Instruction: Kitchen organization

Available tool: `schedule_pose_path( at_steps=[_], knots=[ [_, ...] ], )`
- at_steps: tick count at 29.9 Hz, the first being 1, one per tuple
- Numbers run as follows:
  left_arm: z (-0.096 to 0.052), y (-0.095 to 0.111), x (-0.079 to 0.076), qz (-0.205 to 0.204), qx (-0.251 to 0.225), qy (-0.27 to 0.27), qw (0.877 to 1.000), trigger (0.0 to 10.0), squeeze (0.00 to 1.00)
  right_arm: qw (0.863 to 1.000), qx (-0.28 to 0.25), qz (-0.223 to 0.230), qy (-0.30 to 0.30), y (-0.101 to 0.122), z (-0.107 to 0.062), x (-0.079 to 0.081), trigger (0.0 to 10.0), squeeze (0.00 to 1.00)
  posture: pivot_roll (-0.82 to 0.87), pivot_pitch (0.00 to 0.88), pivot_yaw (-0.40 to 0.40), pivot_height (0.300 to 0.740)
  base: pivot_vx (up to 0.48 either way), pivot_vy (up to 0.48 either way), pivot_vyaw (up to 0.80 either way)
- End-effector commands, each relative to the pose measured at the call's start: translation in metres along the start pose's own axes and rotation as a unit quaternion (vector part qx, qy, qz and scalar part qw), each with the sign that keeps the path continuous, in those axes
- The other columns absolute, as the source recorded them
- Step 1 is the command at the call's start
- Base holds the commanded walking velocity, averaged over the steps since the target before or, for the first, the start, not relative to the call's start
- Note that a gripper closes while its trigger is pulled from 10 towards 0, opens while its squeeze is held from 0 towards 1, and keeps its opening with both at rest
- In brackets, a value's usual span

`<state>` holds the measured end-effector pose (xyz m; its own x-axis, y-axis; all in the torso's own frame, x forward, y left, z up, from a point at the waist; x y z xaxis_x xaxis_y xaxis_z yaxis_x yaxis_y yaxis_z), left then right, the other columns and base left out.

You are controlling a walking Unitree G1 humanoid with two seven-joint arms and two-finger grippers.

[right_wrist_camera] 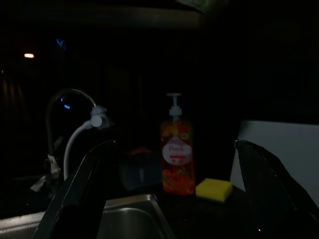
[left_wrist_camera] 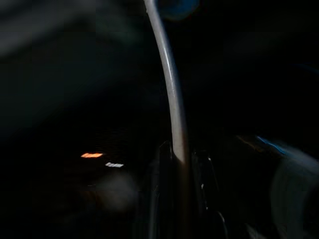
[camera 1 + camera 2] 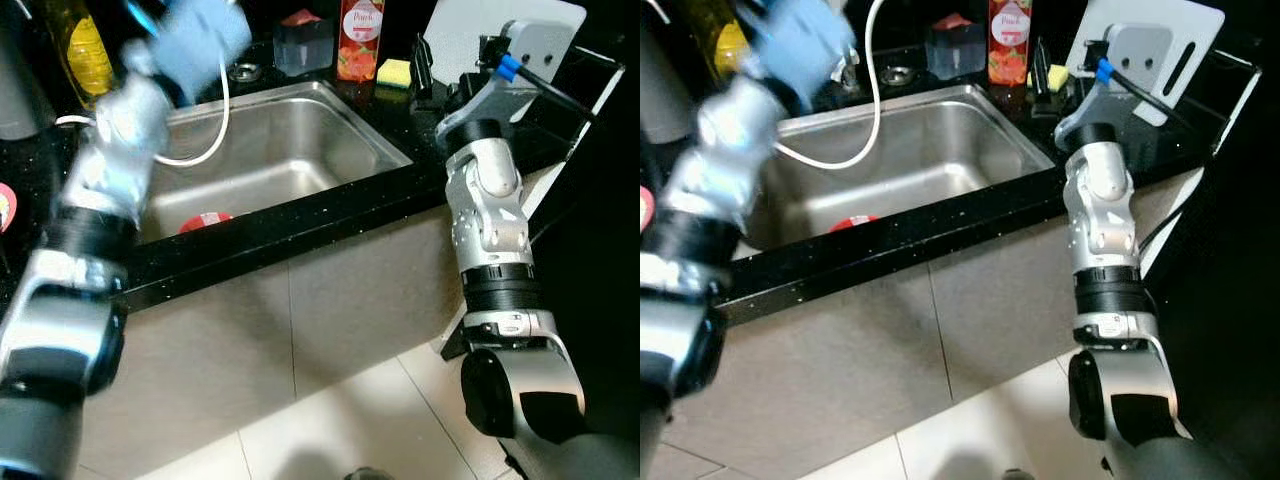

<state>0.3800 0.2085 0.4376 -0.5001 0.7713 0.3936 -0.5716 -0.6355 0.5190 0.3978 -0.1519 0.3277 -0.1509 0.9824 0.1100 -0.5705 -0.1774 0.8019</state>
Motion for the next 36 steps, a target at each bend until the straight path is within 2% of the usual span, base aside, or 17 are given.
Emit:
schedule_pose_path(
  at_steps=[1, 2, 5, 7, 8, 9, 13, 16, 19, 21, 22, 24, 25, 29, 30, 34, 36],
  knots=[
    [-0.007, -0.034, 0.078, 0.019, 0.068, 0.156, 0.985, 10.0, 0.00, 1.000, -0.004, 0.001, 0.000, 0.001, 0.002, 0.001, 10.0, 0.00, 0.16, 0.000, 0.021, 0.740, 0.000, 0.000, 0.00],
    [-0.012, -0.046, 0.087, 0.038, 0.100, 0.166, 0.980, 10.0, 0.00, 1.000, -0.004, 0.001, 0.003, 0.001, 0.002, 0.002, 10.0, 0.00, 0.17, 0.000, 0.018, 0.740, 0.000, 0.000, 0.00],
    [-0.021, -0.070, 0.083, 0.068, 0.166, 0.150, 0.972, 10.0, 0.00, 1.000, -0.002, 0.001, 0.005, 0.002, 0.004, 0.001, 10.0, 0.00, 0.18, 0.000, 0.001, 0.740, 0.000, 0.000, 0.00],
    [-0.042, -0.104, 0.056, 0.083, 0.244, 0.083, 0.963, 10.0, 0.00, 1.000, 0.000, 0.004, 0.009, 0.002, 0.006, 0.003, 10.0, 0.00, 0.18, 0.000, -0.005, 0.740, 0.000, 0.000, 0.00],
    [-0.042, -0.104, 0.056, 0.083, 0.244, 0.083, 0.963, 10.0, 0.00, 1.000, 0.000, 0.004, 0.009, 0.002, 0.006, 0.003, 10.0, 0.00, 0.18, 0.000, -0.005, 0.740, 0.000, 0.000, 0.00],
    [-0.055, -0.117, 0.041, 0.072, 0.271, 0.056, 0.958, 10.0, 0.00, 1.000, 0.002, 0.004, 0.012, 0.000, 0.005, 0.004, 10.0, 0.00, 0.18, 0.000, -0.009, 0.740, 0.000, 0.000, 0.00],
    [-0.066, -0.122, 0.028, 0.052, 0.276, 0.056, 0.958, 10.0, 0.00, 1.000, 0.007, 0.006, 0.017, -0.004, 0.002, 0.009, 10.0, 0.00, 0.18, 0.000, -0.011, 0.740, 0.000, 0.000, 0.00],
    [-0.060, -0.119, 0.036, 0.055, 0.268, 0.073, 0.959, 10.0, 0.00, 1.000, 0.006, 0.007, 0.018, -0.003, 0.002, 0.009, 10.0, 0.00, 0.18, 0.000, -0.003, 0.740, 0.000, 0.000, 0.00],
    [-0.046, -0.129, 0.021, 0.083, 0.316, -0.050, 0.944, 10.0, 0.00, 1.000, 0.000, 0.008, 0.012, 0.000, 0.003, 0.008, 10.0, 0.00, 0.17, 0.000, 0.017, 0.740, 0.000, 0.000, 0.00],
    [-0.053, -0.139, 0.002, 0.101, 0.339, -0.139, 0.925, 10.0, 0.00, 1.000, -0.003, 0.009, 0.011, 0.001, 0.003, 0.009, 10.0, 0.00, 0.16, 0.000, 0.028, 0.740, 0.000, 0.000, 0.00],
    [-0.053, -0.139, 0.002, 0.101, 0.339, -0.139, 0.925, 10.0, 0.00, 1.000, -0.003, 0.009, 0.011, 0.001, 0.003, 0.009, 10.0, 0.00, 0.16, 0.000, 0.028, 0.740, 0.000, 0.000, 0.00],
    [-0.069, -0.151, -0.014, 0.100, 0.366, -0.193, 0.905, 10.0, 0.00, 1.000, -0.003, 0.009, 0.009, 0.001, 0.002, 0.009, 10.0, 0.00, 0.15, 0.000, 0.032, 0.740, 0.000, 0.000, 0.00],
    [-0.069, -0.151, -0.014, 0.100, 0.366, -0.193, 0.905, 10.0, 0.00, 1.000, -0.003, 0.009, 0.009, 0.001, 0.002, 0.009, 10.0, 0.00, 0.15, 0.000, 0.032, 0.740, 0.000, 0.000, 0.00],
    [-0.099, -0.167, -0.045, 0.065, 0.400, -0.261, 0.876, 10.0, 0.00, 1.000, -0.001, 0.007, 0.003, 0.001, -0.001, 0.005, 10.0, 0.00, 0.14, 0.000, 0.041, 0.740, 0.000, 0.000, 0.00],
    [-0.104, -0.170, -0.048, 0.065, 0.409, -0.259, 0.873, 10.0, 1.00, 1.000, 0.000, 0.004, 0.001, 0.001, -0.002, 0.003, 10.0, 0.00, 0.12, 0.000, 0.049, 0.740, 0.000, 0.000, 0.00],
    [-0.105, -0.174, -0.044, 0.078, 0.417, -0.236, 0.874, 10.0, 1.00, 1.000, -0.001, 0.001, -0.004, 0.003, -0.004, -0.001, 10.0, 0.00, 0.11, 0.000, 0.048, 0.740, 0.000, 0.000, 0.00],
    [-0.099, -0.170, -0.043, 0.042, 0.411, -0.221, 0.883, 10.0, 1.00, 1.000, -0.001, 0.001, -0.008, 0.003, -0.006, -0.003, 10.0, 0.00, 0.11, 0.000, 0.042, 0.740, 0.000, 0.000, 0.00]
  ],
)
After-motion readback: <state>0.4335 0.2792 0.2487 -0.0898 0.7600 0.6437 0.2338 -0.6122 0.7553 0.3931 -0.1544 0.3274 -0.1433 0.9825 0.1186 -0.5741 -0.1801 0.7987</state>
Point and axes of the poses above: a point about 5 cm out from each wrist's last joint towards the gripper, its own z axis pointing out of the wrist towards the gripper, its own y axis along the axis of the wrist's last joint, x = y × z, the point moved 3 cm from there along z, pointing out of the wrist towards the gripper, and after that the axes turned 4 degrees about z, right-handed, at the moved point
